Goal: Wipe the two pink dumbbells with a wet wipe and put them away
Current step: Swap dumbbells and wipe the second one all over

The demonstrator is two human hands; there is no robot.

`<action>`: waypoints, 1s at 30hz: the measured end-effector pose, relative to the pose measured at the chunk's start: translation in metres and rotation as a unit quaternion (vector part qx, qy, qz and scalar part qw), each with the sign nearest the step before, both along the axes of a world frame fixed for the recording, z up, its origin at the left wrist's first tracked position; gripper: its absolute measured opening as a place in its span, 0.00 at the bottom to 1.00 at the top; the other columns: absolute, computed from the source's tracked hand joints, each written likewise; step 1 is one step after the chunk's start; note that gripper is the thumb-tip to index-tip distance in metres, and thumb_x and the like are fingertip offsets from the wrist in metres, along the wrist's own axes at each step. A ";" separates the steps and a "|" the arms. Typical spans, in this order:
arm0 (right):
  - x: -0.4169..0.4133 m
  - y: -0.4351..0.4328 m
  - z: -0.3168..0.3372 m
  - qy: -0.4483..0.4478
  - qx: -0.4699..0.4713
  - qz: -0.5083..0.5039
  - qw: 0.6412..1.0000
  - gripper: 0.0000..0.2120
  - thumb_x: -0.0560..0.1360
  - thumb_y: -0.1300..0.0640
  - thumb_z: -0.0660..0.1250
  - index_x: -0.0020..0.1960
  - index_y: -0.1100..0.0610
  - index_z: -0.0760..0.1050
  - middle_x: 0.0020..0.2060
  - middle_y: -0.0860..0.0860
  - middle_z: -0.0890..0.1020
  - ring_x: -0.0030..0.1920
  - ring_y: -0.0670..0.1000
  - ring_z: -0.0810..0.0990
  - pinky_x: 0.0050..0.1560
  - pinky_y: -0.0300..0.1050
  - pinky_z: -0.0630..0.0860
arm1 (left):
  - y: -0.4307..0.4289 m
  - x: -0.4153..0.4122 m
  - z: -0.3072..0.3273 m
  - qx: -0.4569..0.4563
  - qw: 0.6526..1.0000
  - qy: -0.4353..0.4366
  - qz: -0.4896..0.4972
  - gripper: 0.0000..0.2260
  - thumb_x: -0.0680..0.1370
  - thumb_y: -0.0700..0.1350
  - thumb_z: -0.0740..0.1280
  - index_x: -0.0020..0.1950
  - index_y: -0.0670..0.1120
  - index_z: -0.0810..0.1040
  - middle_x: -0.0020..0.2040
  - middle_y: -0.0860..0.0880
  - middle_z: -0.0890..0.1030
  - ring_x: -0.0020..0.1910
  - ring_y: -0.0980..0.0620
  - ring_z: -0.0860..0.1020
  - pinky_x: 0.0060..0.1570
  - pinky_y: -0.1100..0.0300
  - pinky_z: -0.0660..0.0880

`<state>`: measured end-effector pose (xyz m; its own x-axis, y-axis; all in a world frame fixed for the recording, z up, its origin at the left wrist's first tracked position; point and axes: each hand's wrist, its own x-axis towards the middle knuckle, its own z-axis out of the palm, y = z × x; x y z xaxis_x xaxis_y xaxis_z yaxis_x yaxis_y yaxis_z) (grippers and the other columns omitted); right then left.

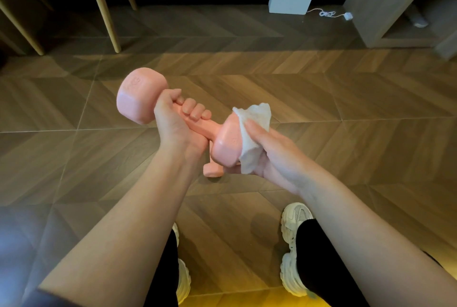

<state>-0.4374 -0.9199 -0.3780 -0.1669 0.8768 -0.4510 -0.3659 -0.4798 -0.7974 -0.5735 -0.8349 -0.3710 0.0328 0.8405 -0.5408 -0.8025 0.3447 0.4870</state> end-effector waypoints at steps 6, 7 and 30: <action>-0.006 -0.003 -0.009 -0.057 0.021 0.011 0.998 0.23 0.72 0.47 0.73 0.64 0.44 0.71 0.61 0.52 0.81 0.61 0.55 0.81 0.60 0.60 0.78 | -0.001 -0.002 0.000 0.018 1.000 0.002 -0.023 0.14 0.77 0.42 0.58 0.31 0.49 0.60 0.25 0.53 0.57 0.24 0.53 0.56 0.26 0.61 0.60; -0.008 0.000 -0.008 -0.043 0.000 0.005 0.999 0.23 0.72 0.43 0.72 0.64 0.46 0.72 0.62 0.55 0.80 0.60 0.59 0.81 0.60 0.63 0.78 | -0.002 -0.002 0.001 0.028 0.999 0.003 -0.031 0.14 0.77 0.42 0.58 0.31 0.49 0.60 0.25 0.53 0.57 0.23 0.53 0.56 0.26 0.61 0.60; -0.014 -0.006 -0.010 -0.155 0.048 -0.005 0.987 0.29 0.65 0.50 0.77 0.63 0.47 0.72 0.57 0.50 0.82 0.56 0.50 0.83 0.57 0.54 0.81 | -0.003 0.001 0.000 -0.001 0.999 0.027 -0.020 0.14 0.79 0.44 0.59 0.35 0.49 0.59 0.26 0.53 0.57 0.23 0.54 0.56 0.25 0.61 0.60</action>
